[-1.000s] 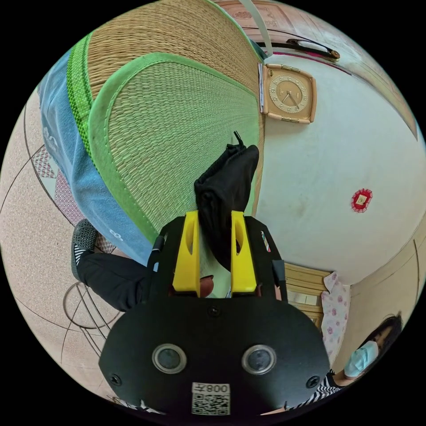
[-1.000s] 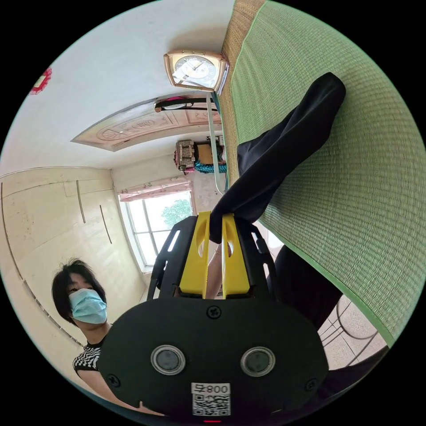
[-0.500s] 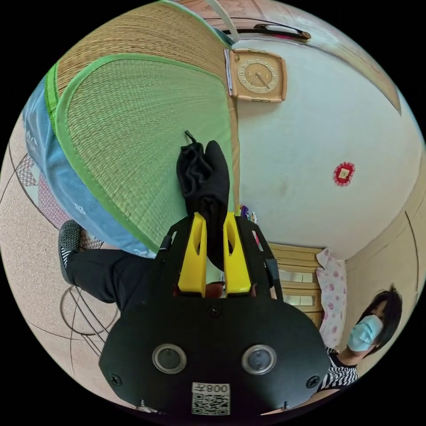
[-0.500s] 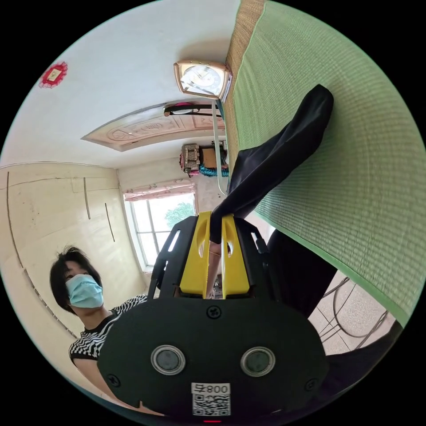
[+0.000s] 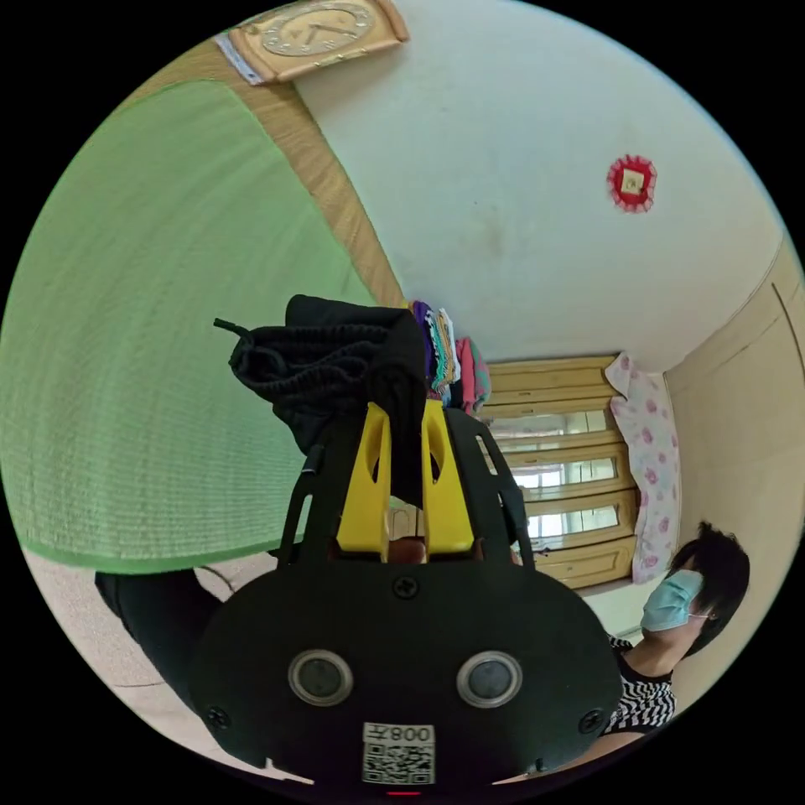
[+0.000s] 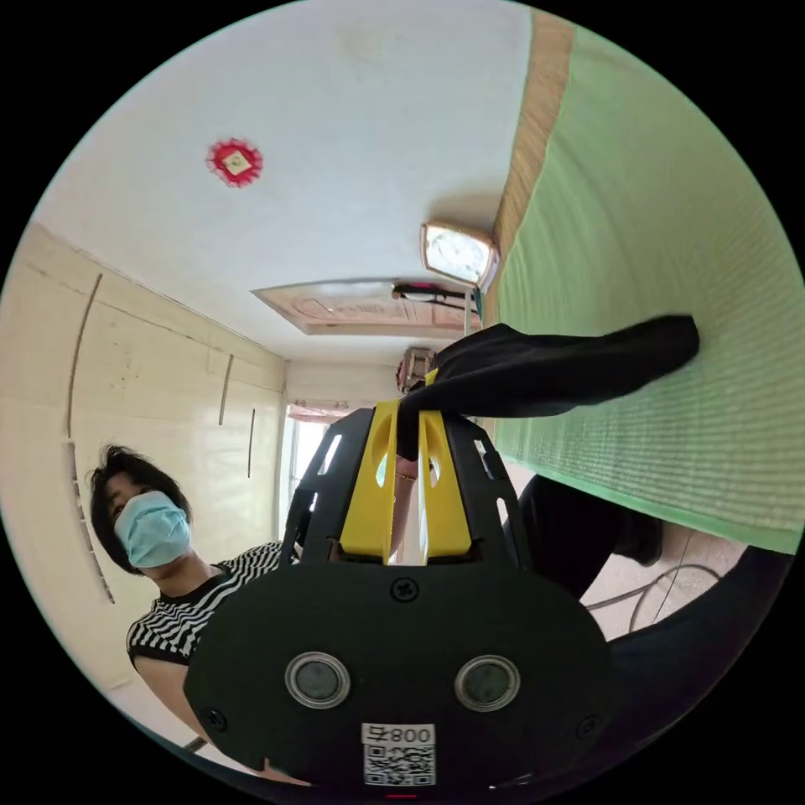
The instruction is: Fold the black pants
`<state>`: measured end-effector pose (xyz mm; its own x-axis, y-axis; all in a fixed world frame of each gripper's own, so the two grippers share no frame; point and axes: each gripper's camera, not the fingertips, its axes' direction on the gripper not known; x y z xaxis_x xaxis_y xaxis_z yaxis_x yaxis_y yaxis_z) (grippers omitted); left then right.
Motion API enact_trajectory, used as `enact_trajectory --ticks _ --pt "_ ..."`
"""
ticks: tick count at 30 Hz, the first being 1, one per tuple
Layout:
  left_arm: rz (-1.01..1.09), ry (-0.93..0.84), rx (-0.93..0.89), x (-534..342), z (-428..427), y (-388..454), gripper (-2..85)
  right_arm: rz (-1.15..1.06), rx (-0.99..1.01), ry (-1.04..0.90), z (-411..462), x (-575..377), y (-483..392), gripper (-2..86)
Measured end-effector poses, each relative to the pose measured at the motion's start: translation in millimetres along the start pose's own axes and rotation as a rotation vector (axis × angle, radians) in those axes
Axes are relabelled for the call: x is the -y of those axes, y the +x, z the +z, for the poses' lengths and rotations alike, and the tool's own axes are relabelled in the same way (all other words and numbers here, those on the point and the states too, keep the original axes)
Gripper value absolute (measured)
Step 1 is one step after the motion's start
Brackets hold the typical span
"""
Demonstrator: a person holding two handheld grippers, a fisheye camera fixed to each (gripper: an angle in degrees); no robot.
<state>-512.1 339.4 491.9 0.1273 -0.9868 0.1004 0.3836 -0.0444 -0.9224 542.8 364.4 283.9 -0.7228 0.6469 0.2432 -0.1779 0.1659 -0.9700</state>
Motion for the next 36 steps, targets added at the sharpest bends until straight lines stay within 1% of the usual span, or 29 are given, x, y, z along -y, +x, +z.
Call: enact_trajectory --ticks 2,3,5,6,8,9,11,12,14,15,16,17,18,20,21,22,23,24,25,27,30,33,36 --pt "0.073 -0.086 -0.033 30 86 19 6.8 -0.074 -0.019 0.09 -51 -2 -41 0.9" --pt "0.093 -0.109 -0.042 37 109 25 6.8 -0.093 -0.027 0.114 -65 -3 -52 0.9" --pt "0.169 -0.195 -0.087 64 205 48 6.8 -0.17 -0.067 0.203 -120 -5 -98 0.9" --pt "0.185 -0.215 -0.104 70 229 53 6.8 -0.19 -0.082 0.226 -134 -6 -110 1.0" --pt "0.248 -0.289 -0.175 89 326 74 6.8 -0.277 -0.154 0.317 -189 -12 -162 1.1" --pt "0.26 -0.309 -0.194 93 350 78 6.8 -0.297 -0.172 0.342 -202 -15 -175 1.1" --pt "0.308 -0.381 -0.26 105 444 90 6.9 -0.372 -0.246 0.431 -249 -30 -219 1.1" --pt "0.319 -0.4 -0.271 107 468 91 6.9 -0.385 -0.266 0.451 -260 -34 -229 1.2" --pt "0.34 -0.476 -0.301 111 558 87 7.0 -0.404 -0.352 0.532 -297 -53 -253 1.2" --pt "0.347 -0.494 -0.301 111 580 84 7.0 -0.402 -0.373 0.553 -305 -58 -256 1.3" --pt "0.366 -0.533 -0.284 111 624 75 7.0 -0.388 -0.411 0.59 -321 -69 -258 1.3" --pt "0.375 -0.575 -0.243 109 667 61 7.0 -0.361 -0.445 0.627 -335 -79 -253 1.4" --pt "0.377 -0.597 -0.215 108 688 52 7.0 -0.34 -0.461 0.646 -342 -84 -248 1.5" --pt "0.379 -0.699 -0.039 103 770 6 6.8 -0.2 -0.547 0.7 -362 -101 -214 1.7" --pt "0.372 -0.73 0.015 102 789 -8 6.7 -0.155 -0.574 0.712 -366 -105 -203 1.8" --pt "0.354 -0.769 0.115 100 820 -34 6.1 -0.055 -0.615 0.729 -372 -111 -178 2.0" --pt "0.325 -0.775 0.172 100 844 -56 5.6 0.056 -0.618 0.719 -377 -116 -152 2.1" --pt "0.315 -0.779 0.175 100 854 -65 5.5 0.111 -0.604 0.712 -379 -119 -140 2.2" --pt "0.311 -0.761 0.13 103 870 -79 5.2 0.151 -0.552 0.7 -379 -124 -123 2.4" --pt "0.315 -0.762 0.097 109 894 -95 5.1 0.132 -0.518 0.713 -377 -131 -119 2.7" --pt "0.395 -0.771 0.132 114 927 -113 5.6 0.108 -0.487 0.734 -378 -143 -128 3.0" --pt "0.456 -0.702 0.148 116 949 -130 6.2 0.093 -0.469 0.774 -380 -162 -141 3.3" --pt "0.502 -0.62 0.204 114 968 -146 6.3 0.099 -0.448 0.807 -381 -185 -154 2.9"
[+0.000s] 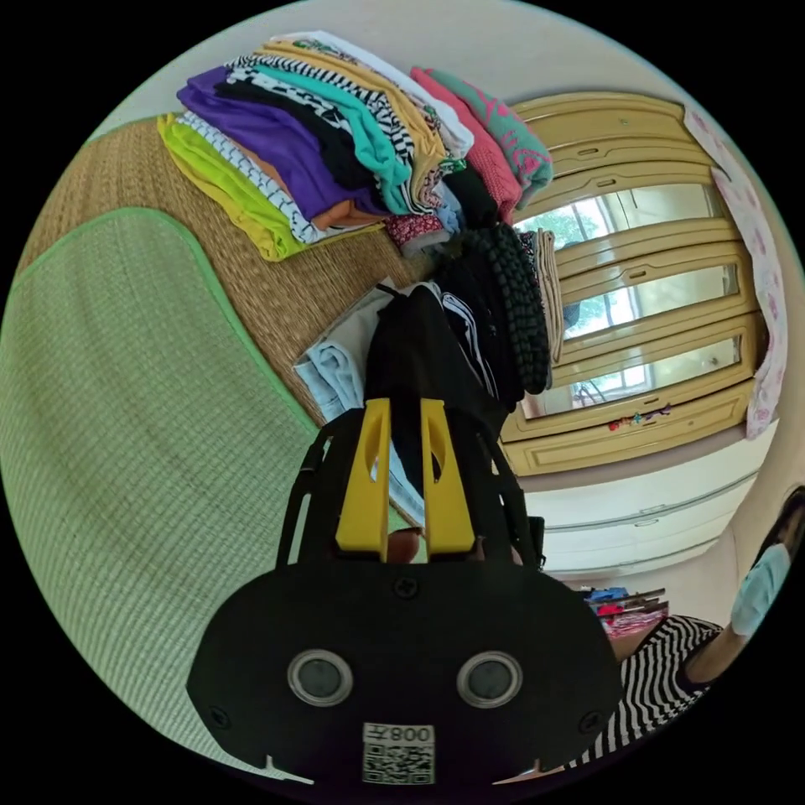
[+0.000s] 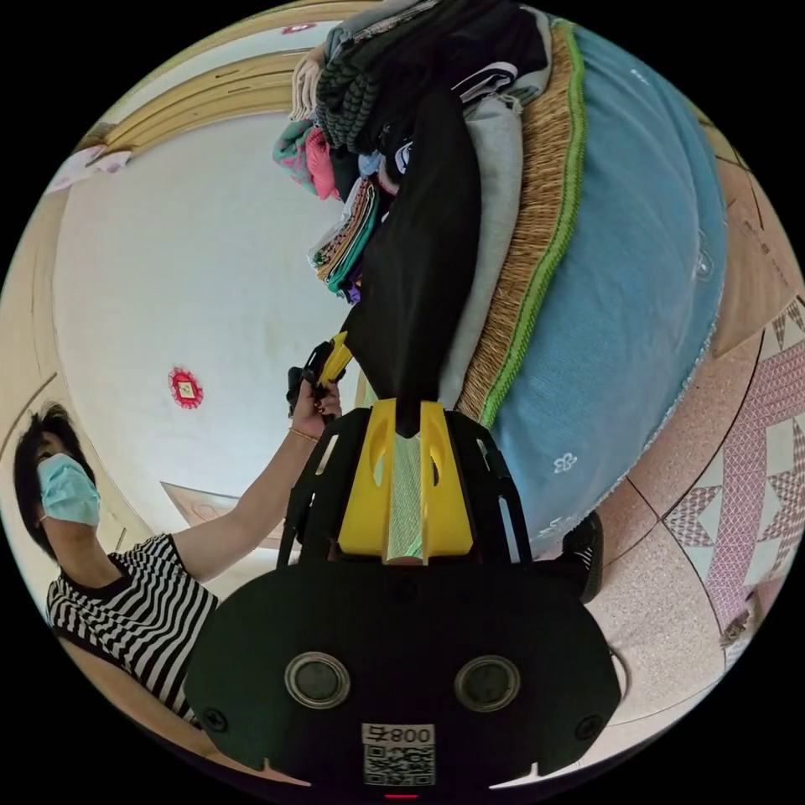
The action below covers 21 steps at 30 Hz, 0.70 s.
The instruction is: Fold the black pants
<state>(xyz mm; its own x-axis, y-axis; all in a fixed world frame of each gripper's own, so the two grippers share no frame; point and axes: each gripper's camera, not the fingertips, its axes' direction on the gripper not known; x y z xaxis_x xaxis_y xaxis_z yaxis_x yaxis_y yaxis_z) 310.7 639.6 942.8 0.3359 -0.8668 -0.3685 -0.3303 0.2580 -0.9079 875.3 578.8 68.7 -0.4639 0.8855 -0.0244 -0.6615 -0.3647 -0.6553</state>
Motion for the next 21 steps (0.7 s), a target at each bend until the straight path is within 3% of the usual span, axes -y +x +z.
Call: enact_trajectory --ticks 7,9,13,16,21 --pt "0.114 0.212 0.113 12 52 -7 1.9 -0.071 -0.117 0.131 -57 -15 -49 0.4" --pt "0.178 0.159 0.135 22 81 -7 1.0 -0.156 -0.181 0.119 -56 -4 -75 0.2" --pt "0.259 -0.085 0.444 47 167 -22 0.3 -0.366 -0.509 -0.012 -13 18 -124 0.1" --pt "0.253 -0.072 0.435 54 189 -39 0.2 -0.418 -0.738 -0.116 26 18 -127 0.2" --pt "0.314 0.011 0.388 45 200 -50 0.1 -0.431 -0.711 -0.056 8 2 -148 0.2"
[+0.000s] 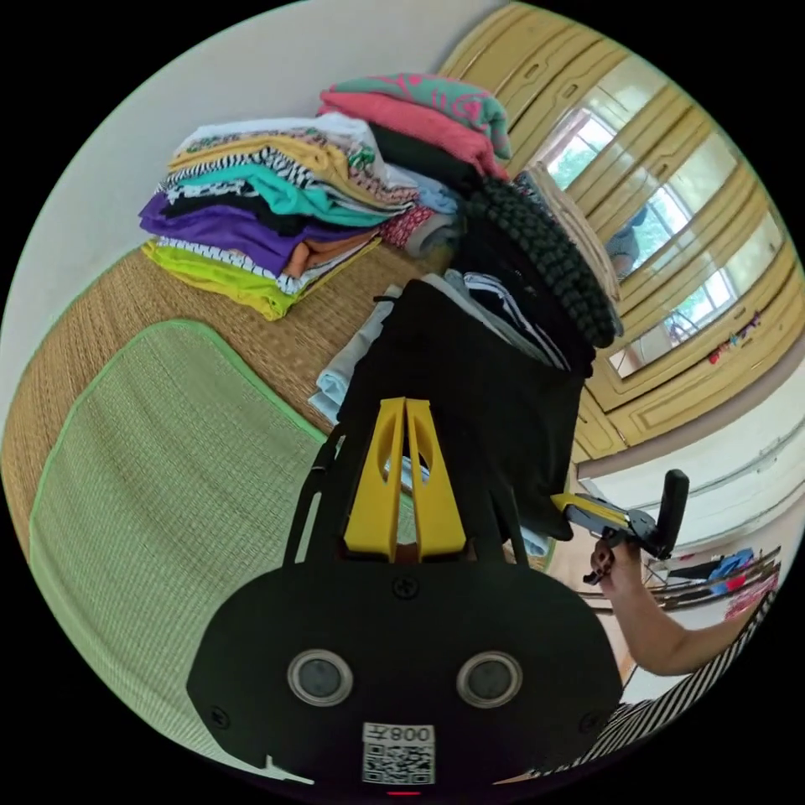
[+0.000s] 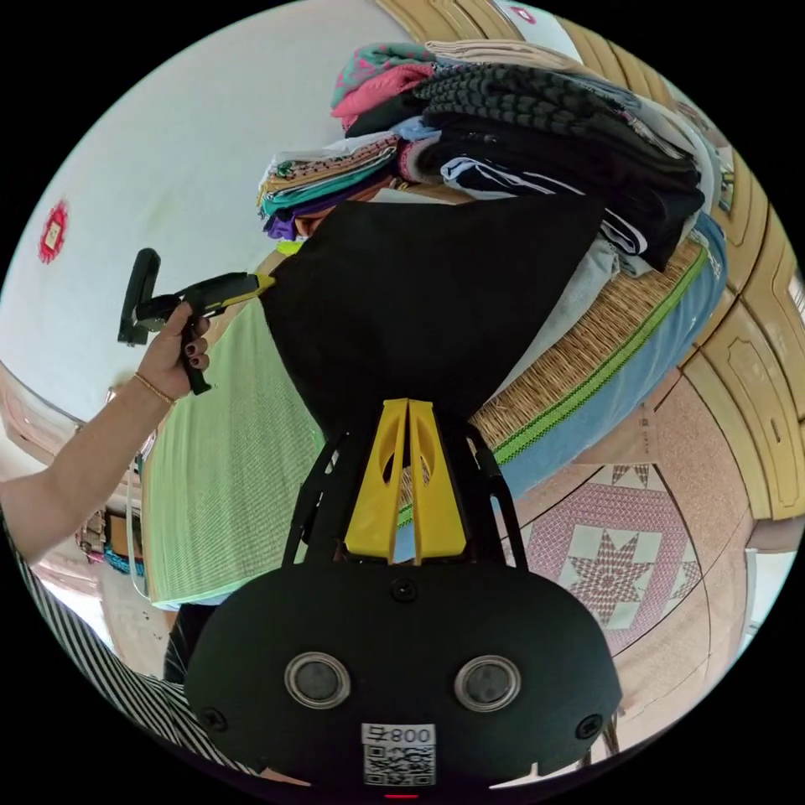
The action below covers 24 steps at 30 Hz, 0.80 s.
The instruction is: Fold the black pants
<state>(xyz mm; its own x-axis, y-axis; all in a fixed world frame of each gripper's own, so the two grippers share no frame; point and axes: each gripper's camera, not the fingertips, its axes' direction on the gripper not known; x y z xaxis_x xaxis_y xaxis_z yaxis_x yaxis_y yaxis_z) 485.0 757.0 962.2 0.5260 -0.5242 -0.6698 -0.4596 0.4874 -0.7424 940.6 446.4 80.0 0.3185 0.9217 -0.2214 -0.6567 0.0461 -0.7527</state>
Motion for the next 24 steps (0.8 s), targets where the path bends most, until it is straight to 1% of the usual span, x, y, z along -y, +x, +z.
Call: enact_trajectory --ticks 1,2,4,7,10,12,14,17,19,21,23,24 --pt "0.03 -0.032 0.026 -2 13 1 0.1 -0.006 -0.001 0.009 -4 -4 -2 0.2" --pt "0.052 -0.116 0.049 -3 32 -1 0.1 -0.007 -0.016 0.006 -5 -7 -4 0.2" --pt "0.039 -0.186 0.064 -5 54 -7 0.1 0.003 -0.018 0.001 -7 -7 -3 0.2" --pt "-0.04 -0.127 -0.024 -11 63 -22 0.2 0.017 0.006 -0.024 -20 -4 -4 0.3" --pt "-0.025 -0.124 -0.061 -20 72 -26 0.2 0.01 0.02 -0.023 -34 -8 -9 0.3" --pt "0.0 -0.121 -0.121 -29 76 -23 0.4 0.015 0.032 -0.012 -43 -11 -10 0.3" --pt "0.097 -0.127 -0.25 -46 84 -7 0.6 0.077 0.123 0.028 -60 -17 1 0.5" --pt "0.191 -0.168 -0.319 -68 98 17 1.6 0.174 0.254 0.105 -83 -30 22 1.1" --pt "0.215 -0.187 -0.367 -78 109 26 2.2 0.223 0.259 0.135 -95 -38 32 2.1" --pt "0.216 -0.222 -0.404 -86 121 31 2.6 0.276 0.284 0.126 -99 -44 40 3.9" --pt "0.207 -0.244 -0.428 -94 131 33 2.8 0.339 0.381 0.075 -95 -48 49 7.1" --pt "0.208 -0.249 -0.428 -96 132 34 2.9 0.349 0.408 0.066 -94 -49 50 7.2"
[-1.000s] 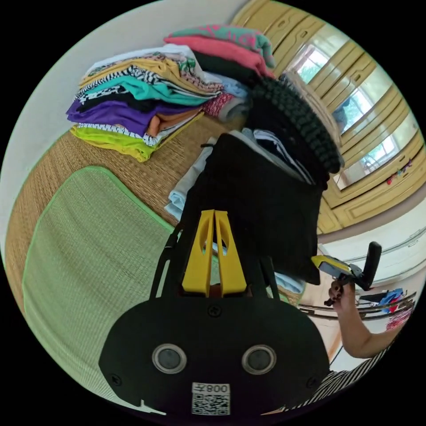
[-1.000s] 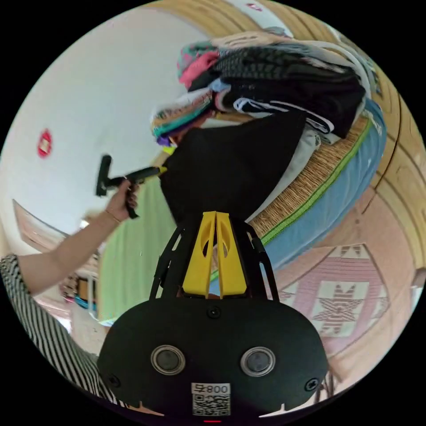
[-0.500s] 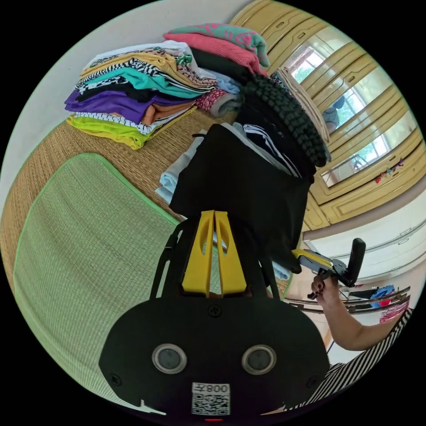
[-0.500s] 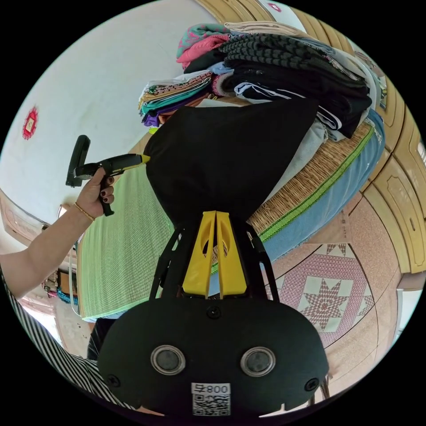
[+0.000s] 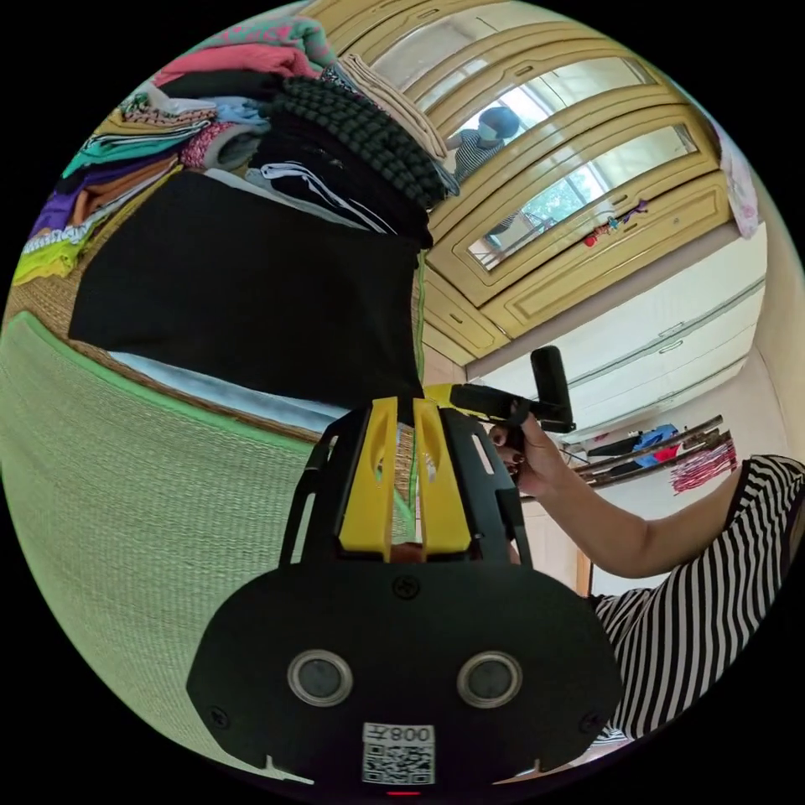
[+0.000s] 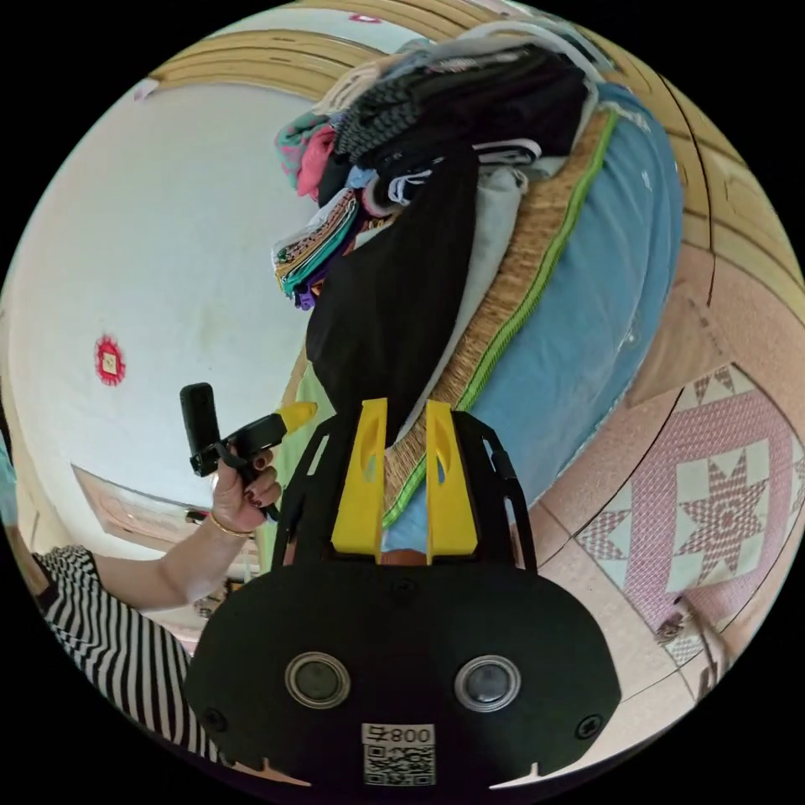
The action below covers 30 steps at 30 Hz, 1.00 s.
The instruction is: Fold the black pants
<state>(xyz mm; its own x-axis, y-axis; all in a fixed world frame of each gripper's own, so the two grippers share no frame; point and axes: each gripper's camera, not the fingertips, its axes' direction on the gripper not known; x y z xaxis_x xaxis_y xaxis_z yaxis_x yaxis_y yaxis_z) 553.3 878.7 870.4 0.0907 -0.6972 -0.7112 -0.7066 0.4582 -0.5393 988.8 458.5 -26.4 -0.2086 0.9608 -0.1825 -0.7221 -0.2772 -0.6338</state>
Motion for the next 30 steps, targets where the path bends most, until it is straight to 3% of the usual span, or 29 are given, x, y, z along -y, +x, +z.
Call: enact_trajectory --ticks 7,12,14,16,22,26,30 --pt "0.013 0.017 0.027 -18 1 6 2.8 0.002 0.223 0.008 -11 -10 -24 4.2" --pt "-0.003 -0.028 0.059 -23 19 8 1.9 -0.033 0.104 -0.083 -2 -22 -45 3.3" --pt "-0.059 -0.138 0.135 -29 40 6 1.2 0.045 0.195 -0.081 5 -29 -33 3.2" --pt "-0.053 -0.111 0.118 -37 41 11 0.7 0.057 0.211 -0.07 5 -36 -35 3.2" --pt "0.039 -0.028 0.16 -77 17 49 0.2 0.013 -0.005 0.022 -19 -50 -61 2.7" --pt "0.097 -0.097 0.334 -120 18 76 0.1 -0.183 -0.187 0.137 -34 -22 -119 3.7" --pt "0.045 -0.176 0.392 -152 30 90 0.1 -0.384 -0.361 0.227 -28 21 -188 7.3"
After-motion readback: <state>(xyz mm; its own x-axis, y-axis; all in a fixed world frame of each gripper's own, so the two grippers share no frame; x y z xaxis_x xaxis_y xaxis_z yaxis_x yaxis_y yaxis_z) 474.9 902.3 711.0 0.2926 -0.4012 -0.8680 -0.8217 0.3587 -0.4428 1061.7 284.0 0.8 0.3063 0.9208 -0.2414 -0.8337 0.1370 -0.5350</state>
